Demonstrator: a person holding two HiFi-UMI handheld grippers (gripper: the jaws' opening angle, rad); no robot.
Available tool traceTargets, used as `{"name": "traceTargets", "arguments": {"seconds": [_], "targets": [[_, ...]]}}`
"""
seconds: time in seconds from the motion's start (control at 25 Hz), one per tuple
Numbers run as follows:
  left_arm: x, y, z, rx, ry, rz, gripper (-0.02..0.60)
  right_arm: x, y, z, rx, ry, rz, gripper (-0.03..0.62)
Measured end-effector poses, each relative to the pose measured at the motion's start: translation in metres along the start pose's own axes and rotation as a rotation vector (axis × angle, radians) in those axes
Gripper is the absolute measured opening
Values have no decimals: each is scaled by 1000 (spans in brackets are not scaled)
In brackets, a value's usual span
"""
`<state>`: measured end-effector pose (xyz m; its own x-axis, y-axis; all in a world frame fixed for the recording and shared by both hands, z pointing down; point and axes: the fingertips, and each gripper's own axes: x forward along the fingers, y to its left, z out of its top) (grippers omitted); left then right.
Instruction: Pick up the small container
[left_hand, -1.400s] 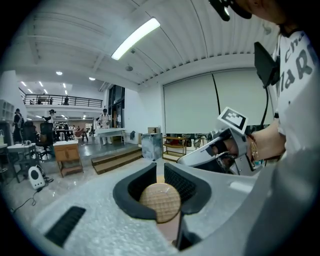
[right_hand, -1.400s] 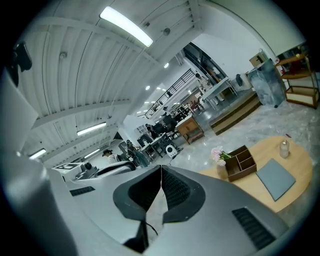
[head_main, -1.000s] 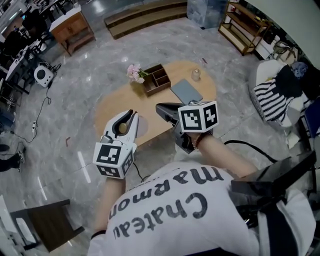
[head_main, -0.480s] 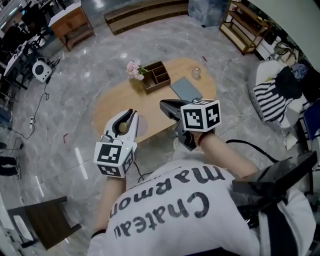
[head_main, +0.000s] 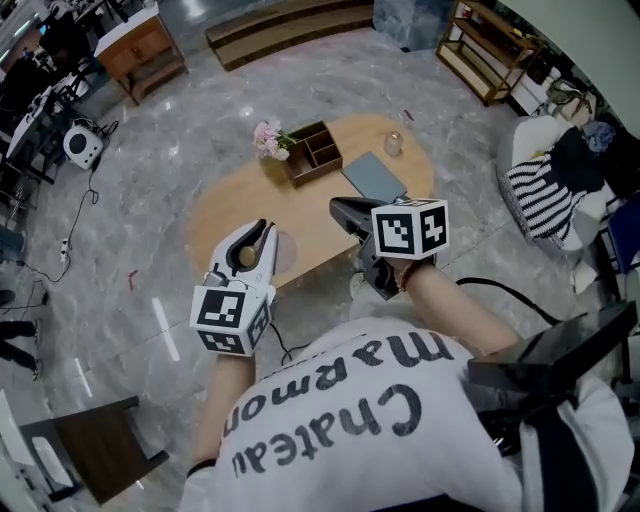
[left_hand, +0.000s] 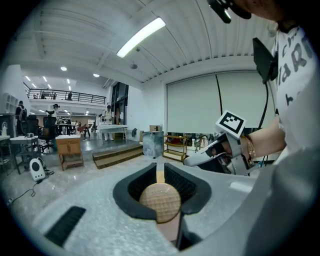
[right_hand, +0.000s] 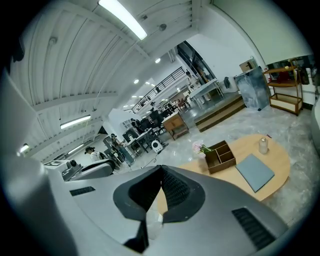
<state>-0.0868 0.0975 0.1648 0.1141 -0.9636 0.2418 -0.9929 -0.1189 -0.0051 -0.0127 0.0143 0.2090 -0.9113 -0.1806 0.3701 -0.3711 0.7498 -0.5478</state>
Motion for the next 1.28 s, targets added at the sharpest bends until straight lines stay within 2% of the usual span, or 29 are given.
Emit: {"name": "traceTargets", "arguments": {"seconds": [0.48, 0.84, 1.12, 1.28], "targets": [[-7, 6, -9, -13, 1, -7, 58, 4, 0, -11, -4, 15, -26, 12], [2, 10, -19, -48, 25, -8, 58, 1, -17, -20, 28, 45, -61, 12], [38, 17, -32, -72, 71, -23, 58, 19, -50, -18, 78, 74, -70, 12], [74, 34, -33, -72, 98, -24, 58, 43, -76, 3, 97, 77, -52, 12]]}}
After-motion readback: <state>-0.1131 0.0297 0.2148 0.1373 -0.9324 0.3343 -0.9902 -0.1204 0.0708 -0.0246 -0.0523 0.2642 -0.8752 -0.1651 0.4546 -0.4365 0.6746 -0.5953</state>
